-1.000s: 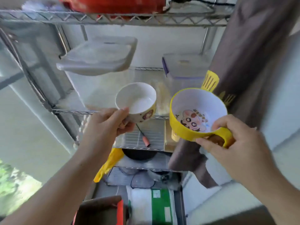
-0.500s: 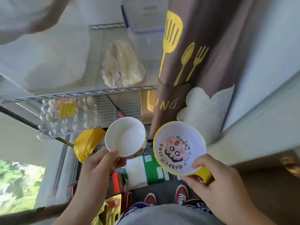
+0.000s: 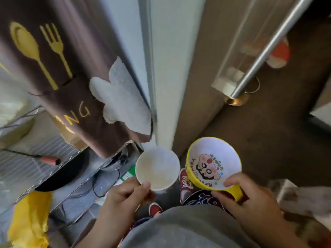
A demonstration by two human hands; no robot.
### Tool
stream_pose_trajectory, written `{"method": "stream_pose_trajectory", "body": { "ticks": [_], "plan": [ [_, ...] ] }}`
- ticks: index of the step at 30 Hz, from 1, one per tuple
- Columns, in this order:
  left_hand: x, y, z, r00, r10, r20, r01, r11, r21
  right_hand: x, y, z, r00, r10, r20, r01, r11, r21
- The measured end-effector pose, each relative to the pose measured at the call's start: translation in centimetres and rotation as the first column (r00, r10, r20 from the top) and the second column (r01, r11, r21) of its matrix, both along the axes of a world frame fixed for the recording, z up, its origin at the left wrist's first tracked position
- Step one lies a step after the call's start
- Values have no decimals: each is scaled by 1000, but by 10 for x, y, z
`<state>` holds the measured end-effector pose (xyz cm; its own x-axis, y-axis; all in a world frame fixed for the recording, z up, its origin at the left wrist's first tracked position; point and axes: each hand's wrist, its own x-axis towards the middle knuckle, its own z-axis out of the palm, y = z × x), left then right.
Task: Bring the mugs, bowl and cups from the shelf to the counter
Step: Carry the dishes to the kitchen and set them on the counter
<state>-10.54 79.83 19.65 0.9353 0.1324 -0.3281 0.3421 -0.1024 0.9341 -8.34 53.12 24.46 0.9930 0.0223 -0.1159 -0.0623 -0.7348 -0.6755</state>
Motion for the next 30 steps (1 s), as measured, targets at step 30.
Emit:
{"method": "stream_pose_trajectory", "body": {
  "ticks": [30],
  "plan": [
    [354,-466,-21,853,-514,-93,521,850,83,151,-442,-78,706,-689,-165,694,719,-35]
  ]
}}
